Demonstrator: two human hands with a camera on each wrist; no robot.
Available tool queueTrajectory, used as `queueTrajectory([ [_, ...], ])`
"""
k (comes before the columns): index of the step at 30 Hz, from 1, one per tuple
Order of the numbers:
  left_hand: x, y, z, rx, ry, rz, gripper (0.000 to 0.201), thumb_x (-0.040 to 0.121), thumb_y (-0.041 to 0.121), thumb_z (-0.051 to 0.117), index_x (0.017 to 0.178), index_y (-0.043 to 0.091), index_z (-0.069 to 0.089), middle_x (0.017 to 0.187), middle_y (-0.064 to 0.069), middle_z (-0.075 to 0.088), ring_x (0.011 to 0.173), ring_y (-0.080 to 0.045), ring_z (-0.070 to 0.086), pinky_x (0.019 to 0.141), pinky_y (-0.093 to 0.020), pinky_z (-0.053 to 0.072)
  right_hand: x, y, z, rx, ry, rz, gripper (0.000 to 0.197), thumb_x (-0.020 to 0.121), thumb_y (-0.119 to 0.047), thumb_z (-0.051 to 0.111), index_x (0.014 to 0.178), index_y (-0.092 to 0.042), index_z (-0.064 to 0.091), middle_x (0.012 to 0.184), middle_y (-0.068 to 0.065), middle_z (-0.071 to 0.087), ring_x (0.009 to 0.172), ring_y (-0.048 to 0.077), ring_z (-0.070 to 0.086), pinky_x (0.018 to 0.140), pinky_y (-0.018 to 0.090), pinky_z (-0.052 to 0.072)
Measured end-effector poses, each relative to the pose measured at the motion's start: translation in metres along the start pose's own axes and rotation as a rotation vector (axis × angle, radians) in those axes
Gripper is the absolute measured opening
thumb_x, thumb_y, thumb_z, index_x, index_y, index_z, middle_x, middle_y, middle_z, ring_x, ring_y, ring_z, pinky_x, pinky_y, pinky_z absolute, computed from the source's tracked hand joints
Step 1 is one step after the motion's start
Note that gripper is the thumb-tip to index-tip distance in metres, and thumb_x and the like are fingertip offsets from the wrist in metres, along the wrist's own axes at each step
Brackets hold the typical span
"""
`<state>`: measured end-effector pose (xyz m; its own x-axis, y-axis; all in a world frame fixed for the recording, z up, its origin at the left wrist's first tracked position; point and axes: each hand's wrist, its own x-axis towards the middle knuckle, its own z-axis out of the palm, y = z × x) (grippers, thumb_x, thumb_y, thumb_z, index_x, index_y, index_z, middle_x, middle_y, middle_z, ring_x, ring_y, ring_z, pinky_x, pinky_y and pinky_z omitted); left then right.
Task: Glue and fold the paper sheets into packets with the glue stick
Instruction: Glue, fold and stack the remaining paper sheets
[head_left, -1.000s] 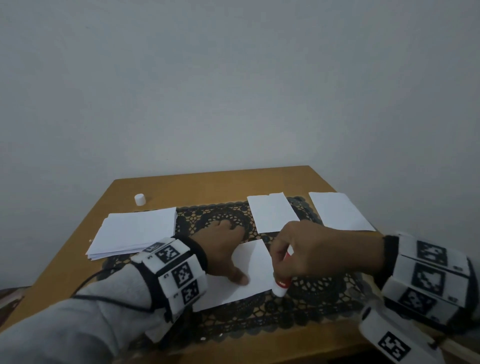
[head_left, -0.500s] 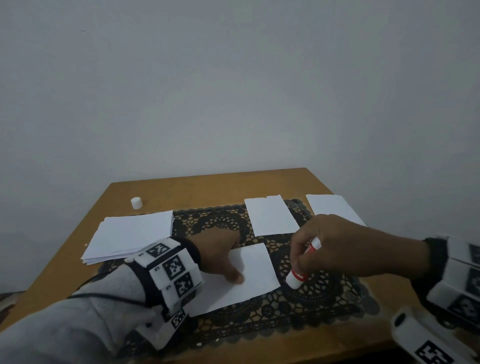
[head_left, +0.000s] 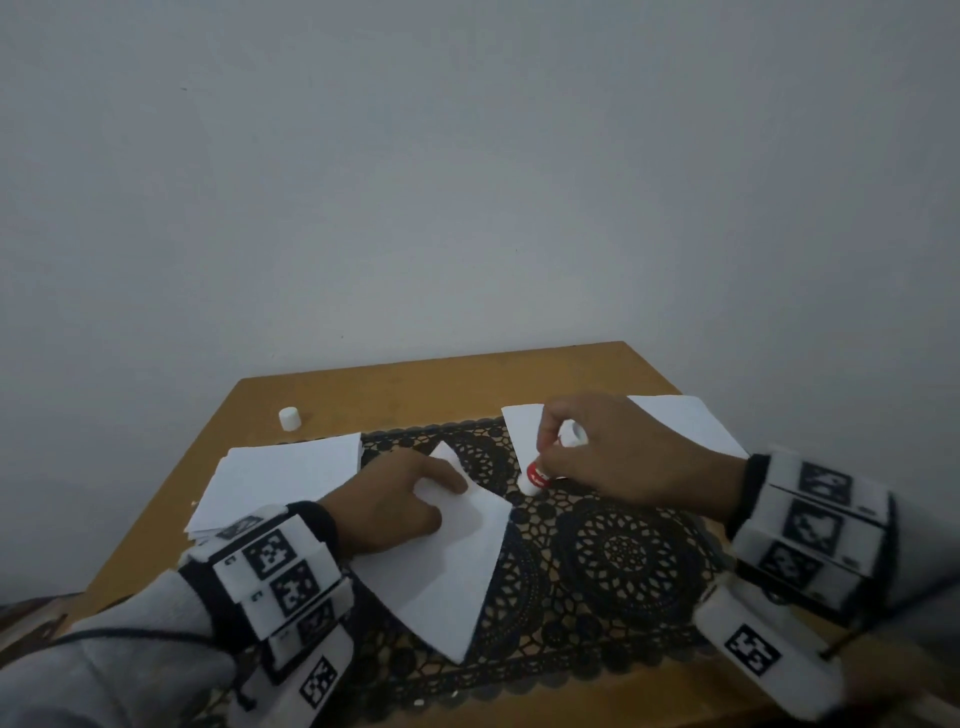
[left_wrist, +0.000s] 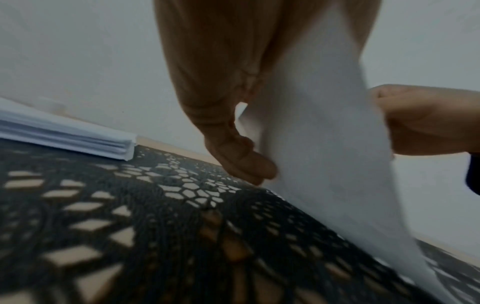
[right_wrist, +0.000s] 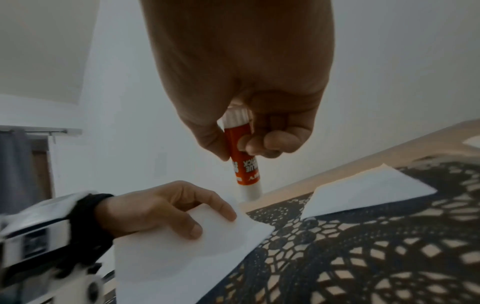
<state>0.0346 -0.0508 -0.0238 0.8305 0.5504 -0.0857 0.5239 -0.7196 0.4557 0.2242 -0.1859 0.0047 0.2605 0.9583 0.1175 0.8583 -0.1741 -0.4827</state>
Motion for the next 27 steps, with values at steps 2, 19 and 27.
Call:
queueTrajectory([
  [2, 0.0, -0.004, 0.006, 0.018, 0.053, -0.098, 0.042, 0.087, 0.014, 0.059, 0.127, 0.026, 0.056, 0.132, 0.003, 0.048, 0.117, -0.014, 0.047, 0.087, -0.015, 0.037, 0.009, -0.002, 0.007, 0.04, 0.024, -0.017, 0.009, 0.083, -0.036, 0.066, 0.082, -0.028, 0.063, 0.097, -0.012, 0.061, 0.089, 0.007, 0.053, 0.077, 0.026, 0.044],
  [19, 0.001, -0.005, 0.014, 0.215, -0.1, -0.128, 0.055, 0.084, 0.029, 0.067, 0.134, 0.022, 0.046, 0.132, -0.004, 0.052, 0.117, -0.021, 0.049, 0.095, -0.031, 0.044, 0.055, -0.019, 0.055, -0.041, -0.063, -0.133, 0.014, 0.089, -0.024, 0.059, 0.089, -0.01, 0.062, 0.095, 0.002, 0.063, 0.087, 0.017, 0.057, 0.072, 0.031, 0.046],
  [27, 0.007, -0.008, 0.015, 0.208, -0.122, -0.125, 0.054, 0.084, 0.027, 0.068, 0.133, 0.02, 0.047, 0.132, -0.004, 0.051, 0.117, -0.021, 0.048, 0.096, -0.03, 0.044, 0.021, -0.025, 0.053, 0.007, -0.151, -0.166, 0.014, 0.085, -0.026, 0.064, 0.081, -0.013, 0.062, 0.08, -0.002, 0.064, 0.074, 0.012, 0.056, 0.065, 0.032, 0.045],
])
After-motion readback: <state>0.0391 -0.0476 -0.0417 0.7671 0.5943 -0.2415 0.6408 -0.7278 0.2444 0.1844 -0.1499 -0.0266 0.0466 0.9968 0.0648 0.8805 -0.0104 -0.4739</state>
